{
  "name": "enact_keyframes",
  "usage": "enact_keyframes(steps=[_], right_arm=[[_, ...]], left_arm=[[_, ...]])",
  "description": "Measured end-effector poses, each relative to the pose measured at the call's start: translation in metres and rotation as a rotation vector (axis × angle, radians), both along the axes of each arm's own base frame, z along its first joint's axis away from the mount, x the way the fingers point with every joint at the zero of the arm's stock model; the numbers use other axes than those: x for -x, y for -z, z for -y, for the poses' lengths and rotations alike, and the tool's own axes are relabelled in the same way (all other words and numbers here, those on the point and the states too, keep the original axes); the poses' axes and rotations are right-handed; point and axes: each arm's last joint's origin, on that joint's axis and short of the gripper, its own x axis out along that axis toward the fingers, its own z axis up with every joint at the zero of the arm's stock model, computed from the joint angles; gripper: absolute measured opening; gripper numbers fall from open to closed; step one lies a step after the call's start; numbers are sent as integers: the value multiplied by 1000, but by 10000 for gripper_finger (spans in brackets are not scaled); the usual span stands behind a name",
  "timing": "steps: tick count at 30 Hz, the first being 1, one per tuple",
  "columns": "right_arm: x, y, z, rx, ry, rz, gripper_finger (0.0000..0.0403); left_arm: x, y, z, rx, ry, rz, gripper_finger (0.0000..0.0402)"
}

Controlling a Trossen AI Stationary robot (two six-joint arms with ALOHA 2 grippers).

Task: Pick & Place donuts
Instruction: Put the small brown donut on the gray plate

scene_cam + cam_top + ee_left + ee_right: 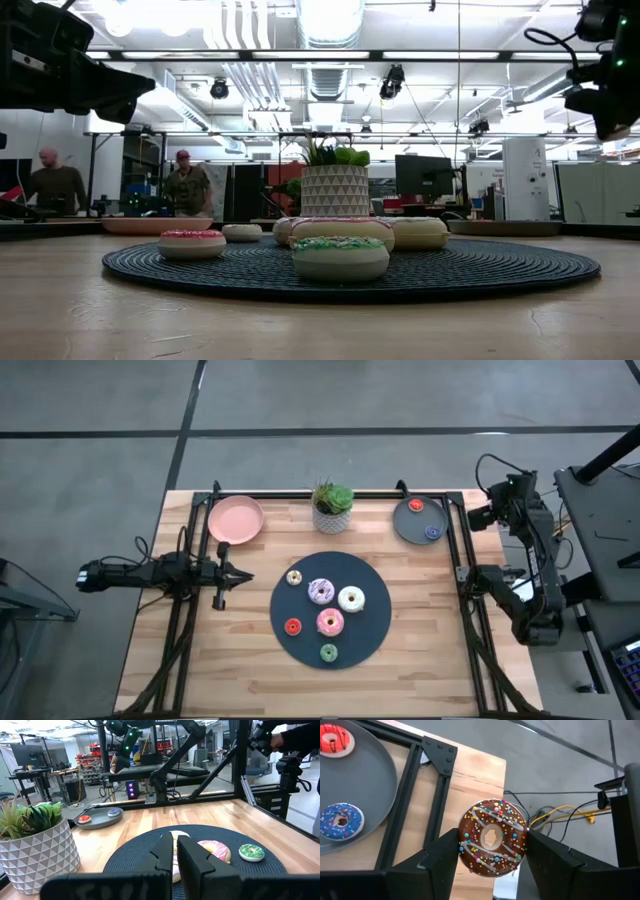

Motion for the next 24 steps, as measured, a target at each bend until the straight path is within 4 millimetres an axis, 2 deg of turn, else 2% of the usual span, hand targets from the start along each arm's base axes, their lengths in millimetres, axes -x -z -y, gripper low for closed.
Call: enact_keyframes(steps=[12,19,24], right_arm=[[3,13,15,-147,-50,-29,210],[0,13,13,-160,-136,33,210],[0,13,12,-159,-130,24,210]], left_arm=[[0,0,0,0,0,0,0],[0,0,0,0,0,0,0],[0,0,0,0,0,0,0]])
